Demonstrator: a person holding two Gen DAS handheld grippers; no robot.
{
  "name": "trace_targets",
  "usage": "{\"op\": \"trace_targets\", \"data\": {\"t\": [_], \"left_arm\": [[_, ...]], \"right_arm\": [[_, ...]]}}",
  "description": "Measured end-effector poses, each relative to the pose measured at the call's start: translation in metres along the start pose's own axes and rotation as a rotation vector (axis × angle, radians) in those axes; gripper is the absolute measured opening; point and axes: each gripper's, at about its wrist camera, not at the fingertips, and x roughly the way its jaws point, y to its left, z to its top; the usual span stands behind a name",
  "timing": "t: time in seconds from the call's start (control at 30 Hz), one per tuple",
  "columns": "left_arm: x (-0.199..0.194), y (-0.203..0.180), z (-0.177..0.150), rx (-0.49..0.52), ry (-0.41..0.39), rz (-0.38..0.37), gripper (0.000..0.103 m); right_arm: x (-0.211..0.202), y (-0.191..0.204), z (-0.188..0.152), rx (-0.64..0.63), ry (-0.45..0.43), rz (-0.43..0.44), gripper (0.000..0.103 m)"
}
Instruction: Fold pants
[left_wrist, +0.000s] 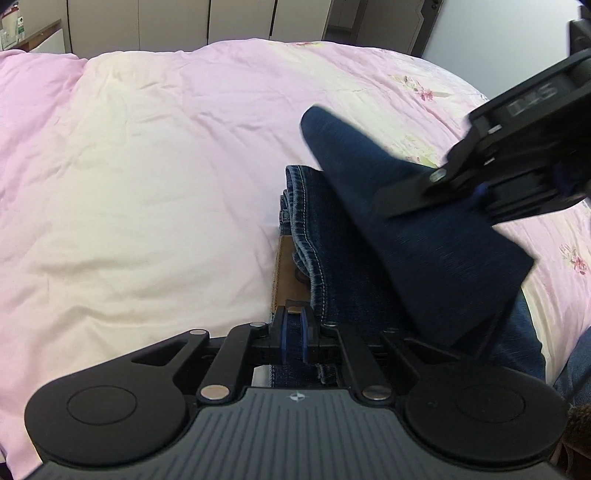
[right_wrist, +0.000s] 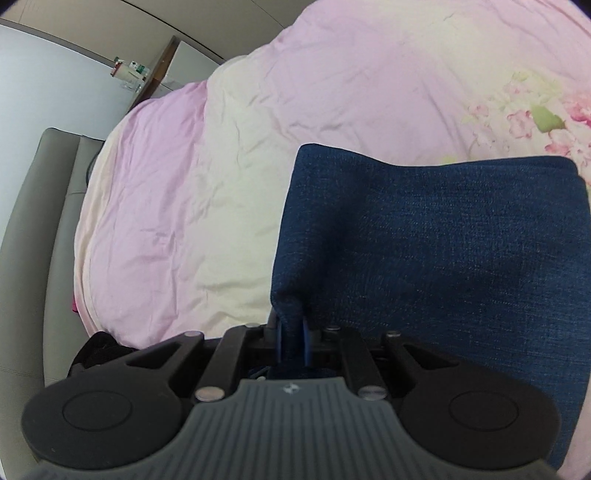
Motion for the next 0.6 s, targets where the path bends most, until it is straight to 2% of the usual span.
{"op": "trace_targets", "data": {"t": [0.27,0.37,0.47,0.53,0.6], "left_arm": [[-0.006,0.005,0.001,0.008,0.01,0.031,0.007],[-0.015,0.006,0.002,0.001,0.008,0.06,0.008],[-0.036,0.007,0.003,-0.023,-0.035,0.08,0.008],[-0.052,0.006,0.005,-0.042,-0.075,0.089,0.012],[-0.066,0.001,0.008,-0.056,-0.12,0.084,0.014]], "right_arm": [[0.064,-0.012,-0.002,0.032,0.056,-0.04,0.007],[0.079,-0.02,-0.004,0.04,0.072,-0.033,0.012],[0.074,-0.026,-0.004,0.038,0.068,0.009,0.019],[0.061,-0.024,-0.006,0.004,0.052,0.025,0.03],[0.042,-0.023,-0.01,-0.044,0.018,0.032,0.032]]}}
